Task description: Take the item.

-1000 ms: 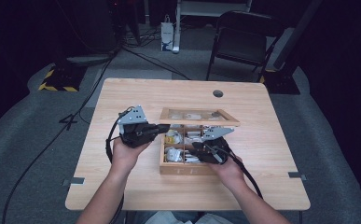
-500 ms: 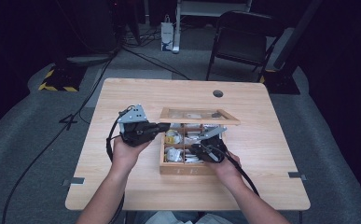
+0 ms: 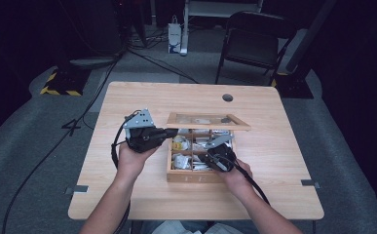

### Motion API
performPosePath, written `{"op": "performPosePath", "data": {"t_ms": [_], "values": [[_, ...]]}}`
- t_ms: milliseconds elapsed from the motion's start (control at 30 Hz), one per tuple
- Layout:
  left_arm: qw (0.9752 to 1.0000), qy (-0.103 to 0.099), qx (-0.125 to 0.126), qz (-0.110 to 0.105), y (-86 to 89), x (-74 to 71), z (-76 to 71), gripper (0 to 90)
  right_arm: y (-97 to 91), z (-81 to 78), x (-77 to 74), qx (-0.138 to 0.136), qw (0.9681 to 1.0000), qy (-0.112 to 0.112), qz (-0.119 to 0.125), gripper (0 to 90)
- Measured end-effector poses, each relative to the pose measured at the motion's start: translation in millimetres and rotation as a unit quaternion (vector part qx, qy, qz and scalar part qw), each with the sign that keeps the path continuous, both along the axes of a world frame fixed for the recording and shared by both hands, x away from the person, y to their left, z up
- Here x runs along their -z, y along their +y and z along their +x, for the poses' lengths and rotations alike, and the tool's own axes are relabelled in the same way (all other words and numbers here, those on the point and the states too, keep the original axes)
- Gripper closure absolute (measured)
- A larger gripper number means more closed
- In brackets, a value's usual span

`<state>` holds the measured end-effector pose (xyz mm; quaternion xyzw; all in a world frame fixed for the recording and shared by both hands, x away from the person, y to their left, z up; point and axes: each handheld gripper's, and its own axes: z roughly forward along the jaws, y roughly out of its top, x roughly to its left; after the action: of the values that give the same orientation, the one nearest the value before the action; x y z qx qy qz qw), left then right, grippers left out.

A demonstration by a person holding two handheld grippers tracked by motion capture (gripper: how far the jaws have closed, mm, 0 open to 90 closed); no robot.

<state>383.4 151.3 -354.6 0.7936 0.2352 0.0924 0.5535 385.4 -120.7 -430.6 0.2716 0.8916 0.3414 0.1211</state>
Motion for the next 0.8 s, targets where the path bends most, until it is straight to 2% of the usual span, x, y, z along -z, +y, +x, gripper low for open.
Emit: {"op": "performPosePath", "data": {"t_ms": [100, 433, 467, 800], "values": [[1.0000, 0.000, 0.000, -0.001, 0.0, 0.0, 0.0, 89.8, -3.6, -1.9, -6.7, -0.002, 0.9998, -0.011, 0.017, 90.0], [1.0000, 0.001, 0.001, 0.000, 0.1, 0.0, 0.0, 89.9, -16.9, -7.9, -30.3, 0.001, 0.9983, -0.018, 0.055, 90.0], [1.0000, 0.001, 0.001, 0.000, 0.1, 0.1, 0.0, 89.9, -19.9, -9.3, -35.2, 0.001, 0.9978, -0.015, 0.065, 90.0], [1.0000, 0.001, 0.002, 0.001, -0.7, 0.7, 0.6, 89.9, -30.3, -18.2, -55.8, -0.004, 0.9944, -0.024, 0.102, 90.0]]}}
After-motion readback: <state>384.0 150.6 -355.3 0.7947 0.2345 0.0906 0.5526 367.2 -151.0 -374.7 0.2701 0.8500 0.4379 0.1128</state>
